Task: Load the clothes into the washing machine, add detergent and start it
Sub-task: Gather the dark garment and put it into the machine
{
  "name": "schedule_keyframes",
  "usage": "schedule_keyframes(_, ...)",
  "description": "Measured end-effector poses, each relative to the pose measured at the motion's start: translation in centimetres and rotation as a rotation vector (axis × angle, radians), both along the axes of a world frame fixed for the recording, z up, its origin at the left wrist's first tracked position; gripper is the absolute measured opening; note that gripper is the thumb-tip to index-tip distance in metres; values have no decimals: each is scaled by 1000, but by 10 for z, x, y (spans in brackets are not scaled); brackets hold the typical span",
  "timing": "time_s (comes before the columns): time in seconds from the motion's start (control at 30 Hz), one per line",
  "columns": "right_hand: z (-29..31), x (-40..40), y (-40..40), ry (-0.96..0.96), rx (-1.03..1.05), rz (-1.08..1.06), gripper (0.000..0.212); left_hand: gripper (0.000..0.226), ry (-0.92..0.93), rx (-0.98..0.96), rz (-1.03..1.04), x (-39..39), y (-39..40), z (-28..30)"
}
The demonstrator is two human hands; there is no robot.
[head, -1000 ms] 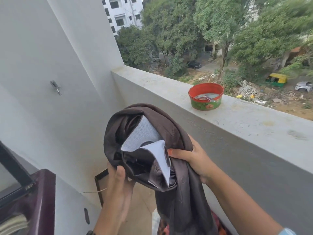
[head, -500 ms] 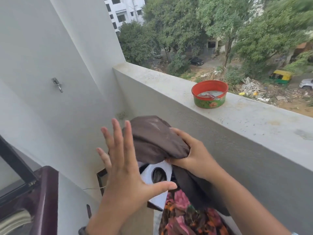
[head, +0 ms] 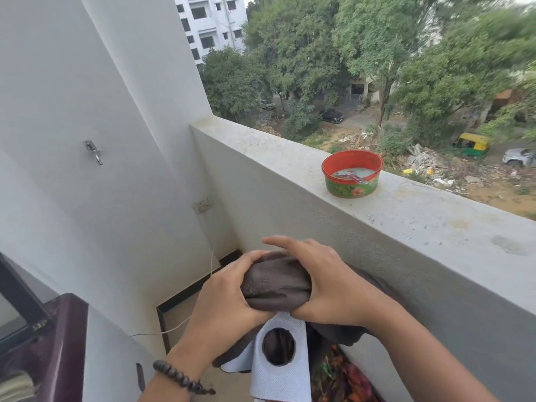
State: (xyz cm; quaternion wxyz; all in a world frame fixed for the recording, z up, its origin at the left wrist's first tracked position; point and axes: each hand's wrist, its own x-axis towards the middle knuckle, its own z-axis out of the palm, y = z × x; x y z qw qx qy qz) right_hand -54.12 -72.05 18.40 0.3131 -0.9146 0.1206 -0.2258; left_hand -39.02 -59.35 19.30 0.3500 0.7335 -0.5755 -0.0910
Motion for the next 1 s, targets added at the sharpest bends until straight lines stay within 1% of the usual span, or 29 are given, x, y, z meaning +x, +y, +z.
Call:
schedule_keyframes(0.07,1,-10,-7,7,175,37,90,69,159,-52,32,1,2,-2)
schedule_keyframes(0.17,-2,-23,-22,15,462,81,98,74,423,-159,154,8,6,-2)
schedule_keyframes(0.3,-18,-21,-26,-32,669,179,110,81,728,-296,287,21,9,-3)
schedule_keyframes(0.37,-27,-12,-21,-63,753,237,119,77,855,-374,331,24,9,-6)
schedule_keyframes(0.43,-34,-2,-14,-78,813,268,129,73,941,-433,366,23,10,-9)
schedule_keyframes(0.5,-38,9,-8,-70,851,266,136,74,983,-463,386,21,13,-11)
schedule_keyframes(0.57,-44,20,-2,-76,862,232,136,74,1010,-477,395,19,17,-13)
schedule_keyframes(0.7,-55,43,11,-135,848,133,129,62,1037,-476,408,20,27,-12)
schedule_keyframes(0.77,-59,53,17,-169,836,102,126,64,1042,-470,428,23,34,-12)
schedule_keyframes(0.87,-67,68,23,-208,815,97,117,67,1041,-477,469,29,47,-12)
schedule_keyframes(1.0,-71,85,33,-214,794,123,105,57,1030,-492,545,32,63,-16)
